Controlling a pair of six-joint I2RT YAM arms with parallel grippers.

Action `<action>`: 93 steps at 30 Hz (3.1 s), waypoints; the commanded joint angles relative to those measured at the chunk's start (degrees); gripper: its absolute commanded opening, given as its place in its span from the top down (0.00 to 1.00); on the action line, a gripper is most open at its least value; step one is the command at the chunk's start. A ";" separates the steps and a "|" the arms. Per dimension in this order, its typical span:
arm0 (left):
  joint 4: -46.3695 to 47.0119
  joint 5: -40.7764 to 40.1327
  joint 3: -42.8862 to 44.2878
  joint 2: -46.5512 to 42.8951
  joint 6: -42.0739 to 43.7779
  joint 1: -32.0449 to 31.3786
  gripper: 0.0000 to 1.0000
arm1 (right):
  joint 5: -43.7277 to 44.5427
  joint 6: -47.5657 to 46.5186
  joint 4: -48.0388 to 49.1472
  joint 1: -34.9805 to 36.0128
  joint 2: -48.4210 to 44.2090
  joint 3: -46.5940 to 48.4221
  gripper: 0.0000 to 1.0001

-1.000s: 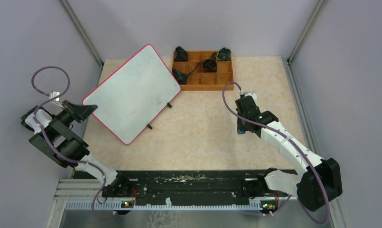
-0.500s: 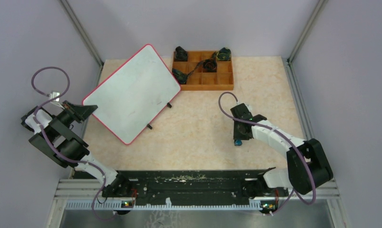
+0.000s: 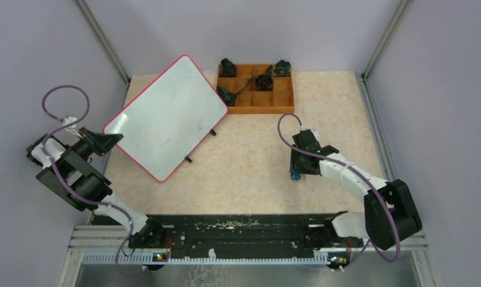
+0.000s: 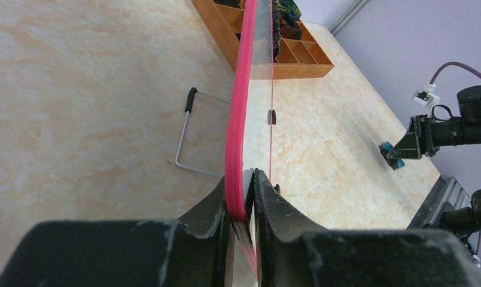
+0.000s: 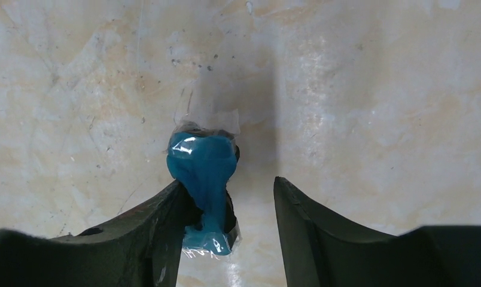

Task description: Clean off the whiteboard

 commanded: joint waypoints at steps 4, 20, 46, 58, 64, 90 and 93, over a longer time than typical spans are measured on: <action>3.14 -7.82 -0.82 0.91 3.15 0.29 0.79 | 6.07 3.32 2.24 -2.04 -7.16 -2.11 0.52; 3.13 -8.11 -0.26 1.14 2.65 0.60 0.78 | 6.09 5.08 -2.31 -6.25 -14.55 -1.05 0.49; 3.14 -3.36 8.74 -4.17 -8.80 0.74 0.42 | 0.10 1.58 1.52 -6.28 -15.29 -2.50 0.49; 34.84 -7.42 13.14 -15.76 -42.45 2.36 0.30 | -0.14 0.71 2.25 -6.25 -16.19 -2.17 0.49; 76.71 -19.97 -0.23 -33.62 -77.80 0.37 0.14 | 0.08 0.57 3.15 -6.18 -16.09 -2.48 0.49; 73.42 -63.26 -27.02 -41.10 -62.85 -74.11 0.16 | 3.01 -1.03 4.58 -5.93 -20.61 -0.13 0.48; 73.11 -58.21 -29.88 -40.72 -62.68 -75.09 0.16 | 3.25 -1.27 5.35 -5.91 -19.75 0.04 0.48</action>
